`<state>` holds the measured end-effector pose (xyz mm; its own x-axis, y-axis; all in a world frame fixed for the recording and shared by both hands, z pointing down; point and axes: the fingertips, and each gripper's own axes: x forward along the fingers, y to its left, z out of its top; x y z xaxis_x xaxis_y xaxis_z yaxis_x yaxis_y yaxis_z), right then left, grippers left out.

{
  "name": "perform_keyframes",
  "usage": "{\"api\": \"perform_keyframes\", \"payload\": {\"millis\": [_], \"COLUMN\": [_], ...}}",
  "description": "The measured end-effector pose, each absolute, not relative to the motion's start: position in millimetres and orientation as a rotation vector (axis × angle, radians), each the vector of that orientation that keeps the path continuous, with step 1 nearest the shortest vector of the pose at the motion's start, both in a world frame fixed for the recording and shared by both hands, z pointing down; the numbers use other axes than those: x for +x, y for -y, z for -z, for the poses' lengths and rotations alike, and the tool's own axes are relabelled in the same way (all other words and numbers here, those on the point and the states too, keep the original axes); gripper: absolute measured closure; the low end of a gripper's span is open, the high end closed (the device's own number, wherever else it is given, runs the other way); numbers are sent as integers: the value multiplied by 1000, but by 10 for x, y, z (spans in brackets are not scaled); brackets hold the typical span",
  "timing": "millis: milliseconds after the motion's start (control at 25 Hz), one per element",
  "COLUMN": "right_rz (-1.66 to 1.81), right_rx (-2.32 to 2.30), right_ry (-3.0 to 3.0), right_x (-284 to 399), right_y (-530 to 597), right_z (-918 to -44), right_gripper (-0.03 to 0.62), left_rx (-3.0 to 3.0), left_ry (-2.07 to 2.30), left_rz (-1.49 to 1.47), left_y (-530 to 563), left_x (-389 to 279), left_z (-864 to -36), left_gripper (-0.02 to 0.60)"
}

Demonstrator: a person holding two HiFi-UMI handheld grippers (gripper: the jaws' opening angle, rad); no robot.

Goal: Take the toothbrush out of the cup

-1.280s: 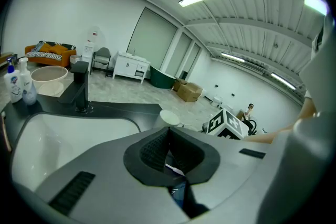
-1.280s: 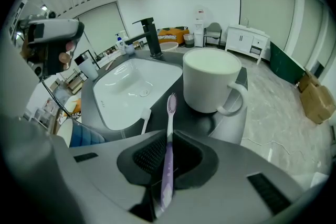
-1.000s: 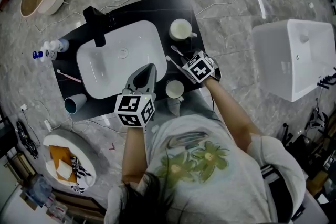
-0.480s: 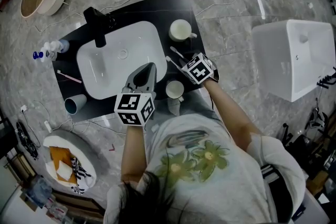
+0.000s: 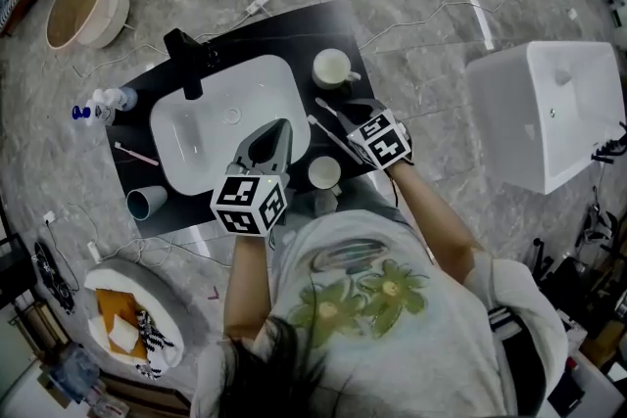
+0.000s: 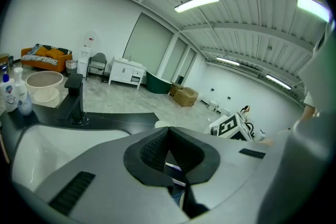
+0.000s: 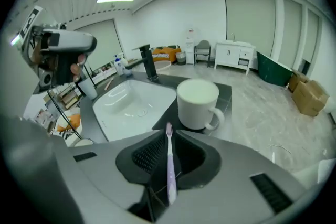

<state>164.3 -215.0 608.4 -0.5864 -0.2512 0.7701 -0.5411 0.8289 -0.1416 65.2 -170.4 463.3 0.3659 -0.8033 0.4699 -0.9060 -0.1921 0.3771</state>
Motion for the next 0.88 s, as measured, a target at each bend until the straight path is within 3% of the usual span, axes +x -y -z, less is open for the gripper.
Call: {"api": "perform_keyframes", "payload": {"millis": [480,880], "right_rz": [-515,-479], "right_rx": [623,647], "right_ry": [2614,2650], "right_x": [1811,1790], "right_y": [1711,1440], "right_z": [-4684,-4405], "right_gripper": [542,553], "left_rx": [2143,2196], "left_ry": [1402,1341], "left_rz": [-160,-177], "left_y": [1475,1279], "left_x": [974,1168], "left_z": [-4198,-4130], "left_gripper": [565,565]}}
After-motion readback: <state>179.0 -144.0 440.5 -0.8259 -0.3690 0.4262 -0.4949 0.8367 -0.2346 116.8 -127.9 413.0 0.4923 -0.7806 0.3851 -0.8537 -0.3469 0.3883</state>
